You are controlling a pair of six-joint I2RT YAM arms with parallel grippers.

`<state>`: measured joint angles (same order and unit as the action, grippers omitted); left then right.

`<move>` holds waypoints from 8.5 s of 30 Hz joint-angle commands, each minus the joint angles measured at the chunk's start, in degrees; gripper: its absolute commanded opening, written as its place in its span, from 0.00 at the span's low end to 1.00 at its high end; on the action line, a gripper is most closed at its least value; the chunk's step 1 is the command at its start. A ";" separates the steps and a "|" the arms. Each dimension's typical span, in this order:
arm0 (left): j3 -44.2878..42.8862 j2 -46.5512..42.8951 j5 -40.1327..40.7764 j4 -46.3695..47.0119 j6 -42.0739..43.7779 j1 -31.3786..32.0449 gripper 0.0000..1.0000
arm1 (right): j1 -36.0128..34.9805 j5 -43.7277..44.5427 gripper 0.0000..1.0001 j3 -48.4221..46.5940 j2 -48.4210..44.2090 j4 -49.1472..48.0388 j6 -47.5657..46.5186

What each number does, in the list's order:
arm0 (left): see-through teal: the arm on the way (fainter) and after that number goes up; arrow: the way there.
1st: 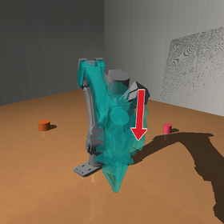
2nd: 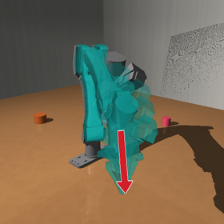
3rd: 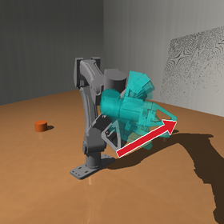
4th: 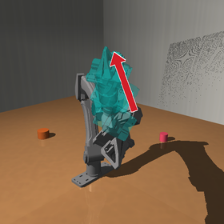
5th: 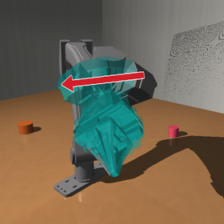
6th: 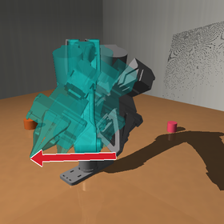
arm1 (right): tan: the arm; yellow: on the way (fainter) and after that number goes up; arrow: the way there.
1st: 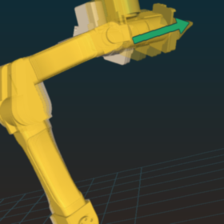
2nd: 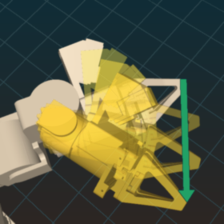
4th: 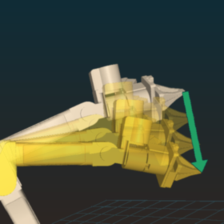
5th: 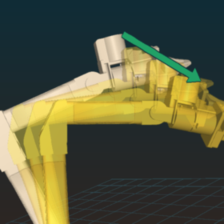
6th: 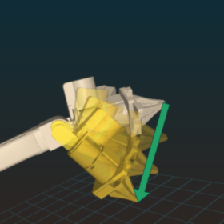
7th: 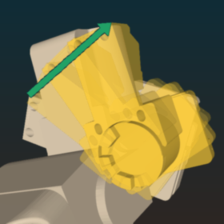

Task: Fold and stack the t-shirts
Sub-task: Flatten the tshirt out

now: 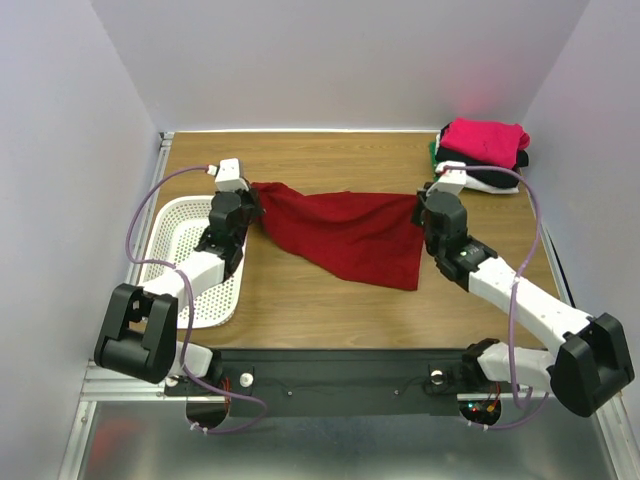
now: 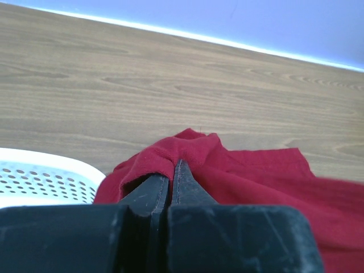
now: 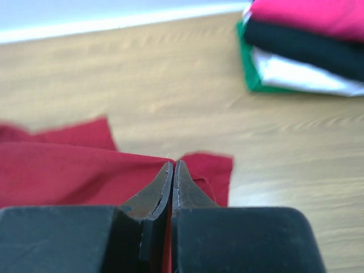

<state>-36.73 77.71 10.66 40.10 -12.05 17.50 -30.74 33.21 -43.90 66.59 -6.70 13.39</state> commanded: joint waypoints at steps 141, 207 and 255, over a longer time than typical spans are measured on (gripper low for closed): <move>-42.43 23.95 -28.95 -14.40 -7.81 -11.17 0.99 | 26.34 -6.75 0.08 -28.85 19.87 -1.56 2.34; -74.18 64.93 -33.95 -21.11 -18.09 -10.73 0.99 | 19.14 -38.75 0.81 -65.43 74.30 14.61 6.39; -6.79 -0.97 27.66 -21.80 -15.09 15.27 0.99 | 18.35 -35.94 0.98 -26.26 31.78 -2.44 1.82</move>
<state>-49.10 82.54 30.94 22.70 -20.27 28.77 -11.84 -4.86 -75.44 101.91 -6.72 14.63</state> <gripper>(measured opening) 0.986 0.984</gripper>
